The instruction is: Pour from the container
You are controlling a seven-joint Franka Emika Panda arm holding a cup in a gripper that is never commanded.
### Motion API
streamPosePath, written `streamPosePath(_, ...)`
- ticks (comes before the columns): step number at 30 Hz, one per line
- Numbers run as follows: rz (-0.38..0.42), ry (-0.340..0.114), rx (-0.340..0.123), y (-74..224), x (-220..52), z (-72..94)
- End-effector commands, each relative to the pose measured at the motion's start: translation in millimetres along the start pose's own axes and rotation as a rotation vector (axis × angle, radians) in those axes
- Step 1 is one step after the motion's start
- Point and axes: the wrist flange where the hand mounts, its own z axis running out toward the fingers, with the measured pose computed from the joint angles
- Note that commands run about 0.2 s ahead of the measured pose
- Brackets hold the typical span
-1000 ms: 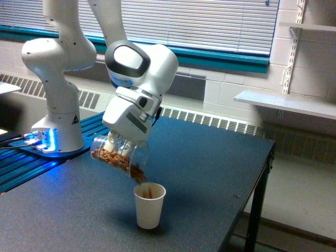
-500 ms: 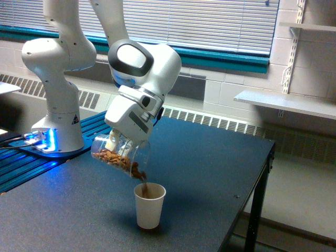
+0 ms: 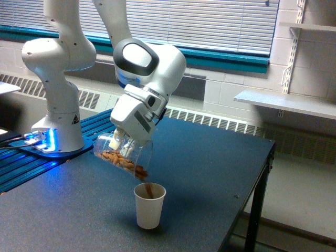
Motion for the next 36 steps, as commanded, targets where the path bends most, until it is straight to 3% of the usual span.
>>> streamPosePath(1,-0.043,0.004,-0.019,-3,3,-5.1)
streamPosePath(21,-0.122,-0.024,-0.087,-4,11,-13.8)
streamPosePath(36,-0.148,-0.056,-0.095,-4,16,-14.3)
